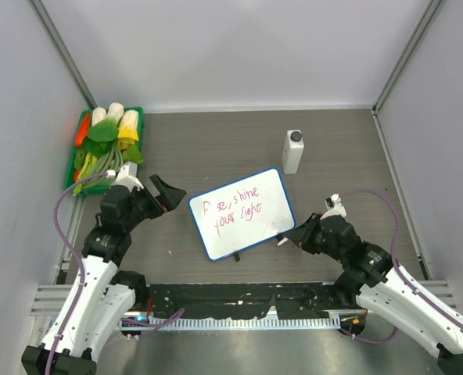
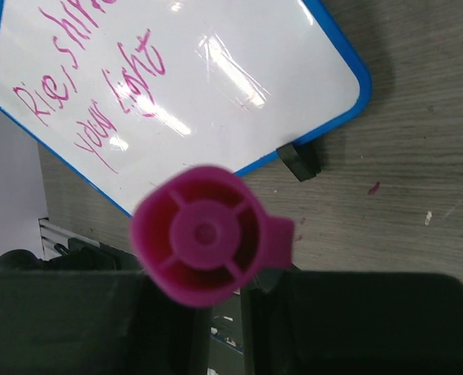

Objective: Write a sentence on the whiteboard
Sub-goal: Put down the whiteboard marker without the cap at the center of the board.

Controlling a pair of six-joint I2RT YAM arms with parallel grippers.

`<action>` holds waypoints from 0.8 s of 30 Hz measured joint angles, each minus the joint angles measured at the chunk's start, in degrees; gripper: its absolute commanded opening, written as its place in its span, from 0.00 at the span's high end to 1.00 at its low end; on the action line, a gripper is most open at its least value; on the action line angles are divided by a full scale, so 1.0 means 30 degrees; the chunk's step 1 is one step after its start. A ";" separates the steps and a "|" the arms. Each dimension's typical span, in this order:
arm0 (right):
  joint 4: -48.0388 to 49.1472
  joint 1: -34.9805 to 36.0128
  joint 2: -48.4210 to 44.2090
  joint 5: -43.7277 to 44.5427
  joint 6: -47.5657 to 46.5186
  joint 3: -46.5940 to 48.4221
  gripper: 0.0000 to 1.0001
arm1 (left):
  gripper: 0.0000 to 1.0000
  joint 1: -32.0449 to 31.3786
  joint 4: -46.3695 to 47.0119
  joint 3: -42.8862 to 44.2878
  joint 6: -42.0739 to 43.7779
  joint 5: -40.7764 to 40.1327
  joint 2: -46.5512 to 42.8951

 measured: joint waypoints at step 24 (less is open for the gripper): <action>-0.3126 -0.0554 0.0233 -0.0175 0.2900 -0.1399 0.34 | 0.00 0.0007 -0.0787 0.0000 -0.0073 -0.0364 0.0189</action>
